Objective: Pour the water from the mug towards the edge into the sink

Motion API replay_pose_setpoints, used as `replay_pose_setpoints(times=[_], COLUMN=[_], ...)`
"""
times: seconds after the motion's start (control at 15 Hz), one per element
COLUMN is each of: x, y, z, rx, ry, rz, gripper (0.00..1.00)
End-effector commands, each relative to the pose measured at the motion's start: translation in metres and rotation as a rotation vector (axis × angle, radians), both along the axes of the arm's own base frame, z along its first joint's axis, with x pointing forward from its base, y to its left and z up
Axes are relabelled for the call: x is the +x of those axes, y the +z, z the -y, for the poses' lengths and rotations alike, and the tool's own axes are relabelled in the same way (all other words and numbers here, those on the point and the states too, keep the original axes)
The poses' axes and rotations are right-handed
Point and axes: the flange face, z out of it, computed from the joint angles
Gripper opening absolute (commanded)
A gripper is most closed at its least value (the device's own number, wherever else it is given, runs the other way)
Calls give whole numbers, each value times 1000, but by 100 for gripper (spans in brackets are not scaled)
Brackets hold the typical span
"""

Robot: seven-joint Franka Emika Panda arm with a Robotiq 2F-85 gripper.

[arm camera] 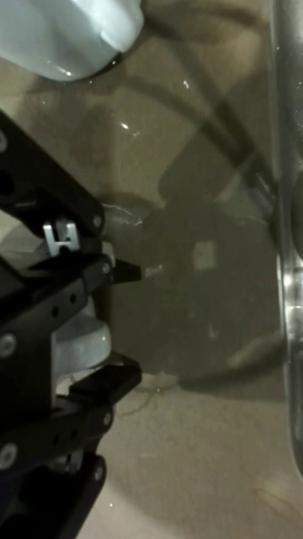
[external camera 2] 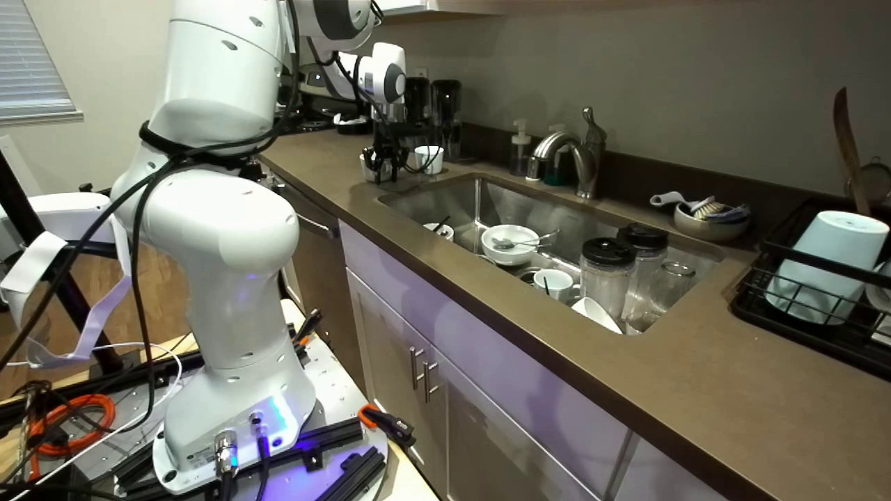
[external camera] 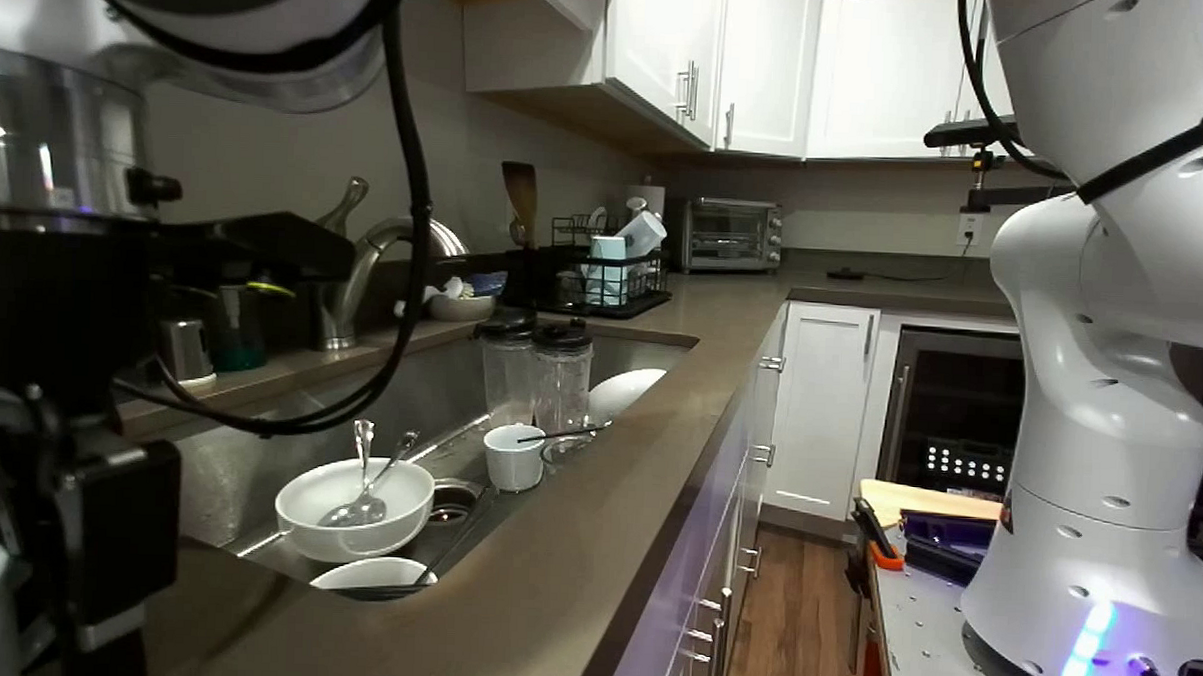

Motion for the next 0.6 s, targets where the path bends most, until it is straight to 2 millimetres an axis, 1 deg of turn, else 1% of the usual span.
replay_pose_setpoints(times=[0.0, 0.2, 0.4, 0.47, 0.53], x=[8, 13, 18, 19, 21], y=[5, 8, 8, 9, 9], z=[8, 15, 21, 23, 25], rx=[-1, -2, 0, -1, -1], ry=[-15, -23, -30, -30, -35], rz=[8, 9, 7, 6, 6], gripper=[24, 4, 0, 2, 23])
